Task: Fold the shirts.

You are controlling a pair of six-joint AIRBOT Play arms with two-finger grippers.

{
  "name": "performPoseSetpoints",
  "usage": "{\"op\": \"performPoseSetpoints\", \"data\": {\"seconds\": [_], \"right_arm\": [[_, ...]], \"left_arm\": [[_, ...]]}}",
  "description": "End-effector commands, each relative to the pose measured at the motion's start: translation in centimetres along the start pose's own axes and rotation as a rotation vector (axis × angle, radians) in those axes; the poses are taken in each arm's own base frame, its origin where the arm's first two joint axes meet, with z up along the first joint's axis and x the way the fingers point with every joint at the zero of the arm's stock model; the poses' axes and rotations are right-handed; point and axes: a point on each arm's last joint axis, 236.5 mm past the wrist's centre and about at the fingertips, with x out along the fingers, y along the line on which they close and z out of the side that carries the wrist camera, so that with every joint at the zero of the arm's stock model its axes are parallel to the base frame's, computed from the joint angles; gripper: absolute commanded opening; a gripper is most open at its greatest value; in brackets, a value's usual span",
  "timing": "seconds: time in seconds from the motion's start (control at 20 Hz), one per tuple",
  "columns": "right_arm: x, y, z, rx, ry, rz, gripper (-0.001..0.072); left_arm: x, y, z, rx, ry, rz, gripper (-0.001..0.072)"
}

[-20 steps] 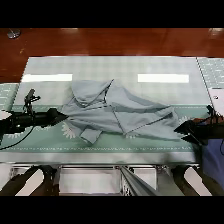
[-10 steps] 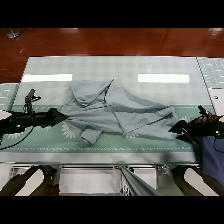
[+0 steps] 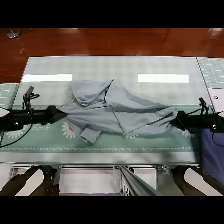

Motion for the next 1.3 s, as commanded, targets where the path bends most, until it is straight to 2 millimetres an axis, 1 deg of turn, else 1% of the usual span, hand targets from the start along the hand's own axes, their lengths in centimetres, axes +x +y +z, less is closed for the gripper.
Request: {"op": "performPoseSetpoints", "data": {"seconds": [0.0,0.05,0.1,0.15,0.2,0.25,0.3,0.35,0.4,0.45,0.5,0.55,0.6,0.65,0.7,0.75,0.8,0.85,0.9,0.95,1.0,1.05,1.15,1.25], "right_arm": [[-5.6,8.5,5.0,-0.195,-0.146,0.118,0.0015],[-8.9,12.4,7.1,-0.283,-0.241,0.138,0.0015],[-12.7,16.8,8.7,-0.376,-0.340,0.164,0.0015],[-17.1,21.2,9.8,-0.467,-0.447,0.181,0.0016],[-21.4,24.6,10.3,-0.537,-0.552,0.185,0.0015],[-26.0,27.7,10.1,-0.601,-0.657,0.180,0.0015],[-29.9,29.4,9.4,-0.642,-0.742,0.154,0.0015],[-33.7,30.5,8.3,-0.660,-0.817,0.125,0.0015],[-37.3,31.3,6.6,-0.694,-0.892,0.096,0.0016],[-40.5,32.0,4.7,-0.730,-0.972,0.081,0.0015],[-43.5,32.9,2.3,-0.764,-1.055,0.092,0.0016],[-45.7,33.3,0.0,-0.789,-1.125,0.098,0.0016],[-47.5,33.3,-2.4,-0.804,-1.181,0.099,0.0016],[-48.6,33.0,-4.6,-0.817,-1.215,0.100,0.0016],[-49.7,32.8,-7.0,-0.836,-1.252,0.101,0.0016],[-50.5,32.4,-8.9,-0.846,-1.286,0.093,0.0016],[-51.5,31.4,-10.5,-0.836,-1.326,0.068,0.0016],[-52.1,30.6,-11.9,-0.825,-1.352,0.048,0.0016],[-52.4,29.7,-13.4,-0.820,-1.366,0.033,0.0016],[-52.4,29.0,-14.4,-0.817,-1.367,0.014,0.0016],[-52.2,28.2,-15.2,-0.813,-1.358,-0.006,0.0016],[-51.7,27.6,-15.8,-0.812,-1.336,-0.021,0.0016],[-50.2,26.5,-16.3,-0.806,-1.269,-0.050,0.0016],[-47.9,25.0,-16.0,-0.787,-1.160,-0.093,0.0016]], "left_arm": [[-3.9,-6.6,6.4,0.116,-0.146,-0.091,0.0025],[-6.6,-9.7,9.4,0.185,-0.228,-0.102,0.0025],[-9.5,-13.0,11.9,0.254,-0.313,-0.114,0.0024],[-13.0,-16.9,14.2,0.335,-0.412,-0.127,0.0024],[-16.4,-20.5,15.7,0.404,-0.505,-0.141,0.0025],[-19.9,-23.9,16.5,0.472,-0.590,-0.137,0.0024],[-22.9,-25.8,16.7,0.502,-0.648,-0.097,0.0023],[-26.0,-26.9,16.6,0.540,-0.702,-0.012,0.0023],[-28.6,-27.4,15.9,0.574,-0.736,0.073,0.0024],[-31.1,-27.9,14.8,0.617,-0.764,0.162,0.0023],[-33.2,-28.6,13.6,0.660,-0.799,0.228,0.0023],[-35.4,-29.7,12.3,0.684,-0.860,0.271,0.0023],[-37.2,-31.3,10.6,0.718,-0.919,0.279,0.0023],[-38.9,-32.7,8.7,0.755,-0.979,0.289,0.0023],[-40.6,-33.3,7.2,0.774,-1.043,0.323,0.0023],[-42.7,-33.9,5.5,0.791,-1.127,0.361,0.0023],[-44.3,-34.6,3.7,0.805,-1.193,0.380,0.0023],[-45.5,-34.8,1.9,0.822,-1.235,0.405,0.0023],[-46.0,-35.0,0.2,0.844,-1.246,0.402,0.0023],[-46.2,-35.2,-1.5,0.871,-1.243,0.383,0.0023],[-46.3,-35.0,-2.8,0.894,-1.226,0.362,0.0023],[-46.3,-34.5,-3.6,0.902,-1.200,0.351,0.0023],[-45.9,-32.5,-4.3,0.889,-1.130,0.361,0.0023],[-45.6,-30.2,-3.4,0.854,-1.080,0.415,0.0024]]}}
